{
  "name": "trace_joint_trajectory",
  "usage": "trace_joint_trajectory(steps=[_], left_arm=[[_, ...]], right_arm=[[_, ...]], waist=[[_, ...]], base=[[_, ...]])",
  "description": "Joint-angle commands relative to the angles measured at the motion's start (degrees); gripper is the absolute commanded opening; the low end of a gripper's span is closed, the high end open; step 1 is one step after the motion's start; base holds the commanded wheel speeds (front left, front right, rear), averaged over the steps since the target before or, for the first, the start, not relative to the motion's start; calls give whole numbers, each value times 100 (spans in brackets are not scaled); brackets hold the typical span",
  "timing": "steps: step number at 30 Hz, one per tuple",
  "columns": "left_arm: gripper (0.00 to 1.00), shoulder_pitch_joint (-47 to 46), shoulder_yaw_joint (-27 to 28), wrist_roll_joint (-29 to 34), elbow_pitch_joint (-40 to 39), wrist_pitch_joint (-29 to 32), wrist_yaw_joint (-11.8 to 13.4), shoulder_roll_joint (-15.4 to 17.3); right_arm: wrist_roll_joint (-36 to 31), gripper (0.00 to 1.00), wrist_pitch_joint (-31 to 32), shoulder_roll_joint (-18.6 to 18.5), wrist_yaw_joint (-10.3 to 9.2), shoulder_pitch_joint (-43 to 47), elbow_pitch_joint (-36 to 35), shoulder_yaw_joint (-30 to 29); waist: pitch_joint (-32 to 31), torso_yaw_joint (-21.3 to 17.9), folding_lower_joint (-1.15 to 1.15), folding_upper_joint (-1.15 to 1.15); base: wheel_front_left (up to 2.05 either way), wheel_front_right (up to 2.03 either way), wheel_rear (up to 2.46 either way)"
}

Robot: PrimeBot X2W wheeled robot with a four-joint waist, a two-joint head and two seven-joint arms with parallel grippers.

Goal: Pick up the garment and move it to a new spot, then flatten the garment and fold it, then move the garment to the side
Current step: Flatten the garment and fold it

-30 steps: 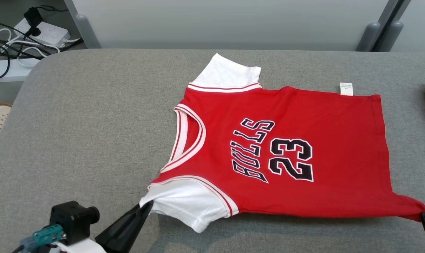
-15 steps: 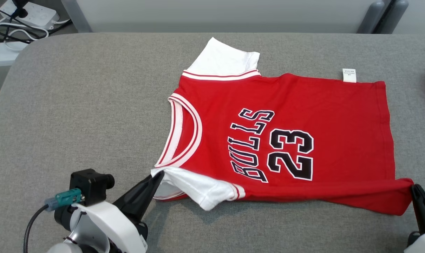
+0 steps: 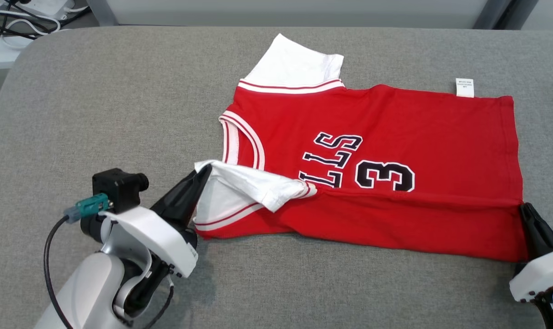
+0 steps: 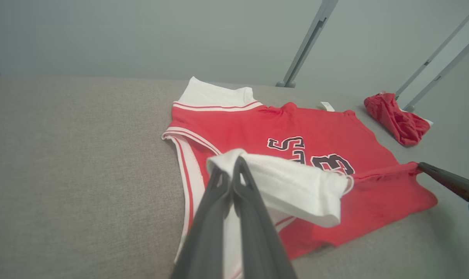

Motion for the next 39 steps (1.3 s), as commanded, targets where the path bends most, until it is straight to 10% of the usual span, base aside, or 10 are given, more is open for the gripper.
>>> trace_joint_trajectory(steps=[1,27,30,31,32,34,36,38,39], left_arm=[[0,-420,221,105,21,-143,-66,98],[0,-2453,-970,247,3333,-1320,-390,-515],[64,-2595,-1152,115,3563,-1576,-391,-535],[64,-2595,-1152,115,3563,-1576,-391,-535],[98,-2627,-1191,92,3637,-1627,-391,-537],[100,-2687,-1251,26,3775,-1717,-391,-564],[100,-2736,-1346,-24,3884,-1783,-391,-579],[100,-2775,-1419,-78,3983,-1851,-391,-588],[100,-2793,-1446,-95,4027,-1890,-391,-589]], right_arm=[[62,0,-120,-166,0,-224,7,173],[461,0,-896,-335,0,-1851,2009,1357],[536,0,-974,-330,0,-1980,2231,1483],[536,0,-974,-330,0,-1980,2231,1483],[552,0,-994,-325,0,-2011,2282,1516],[590,0,-1037,-304,0,-2072,2373,1580],[625,35,-1082,-291,0,-2127,2459,1629],[641,100,-1135,-288,0,-2170,2526,1651],[640,100,-1160,-289,0,-2188,2552,1659]], waist=[[42,-10,0,0],[572,-275,0,0],[588,-278,0,0],[588,-278,0,0],[591,-279,0,0],[594,-278,0,0],[589,-273,0,0],[576,-267,0,0],[565,-263,0,0]], base=[[0,0,0],[0,0,0],[0,0,0],[0,0,0],[0,0,0],[0,0,0],[0,0,0],[0,0,0],[0,0,0]])
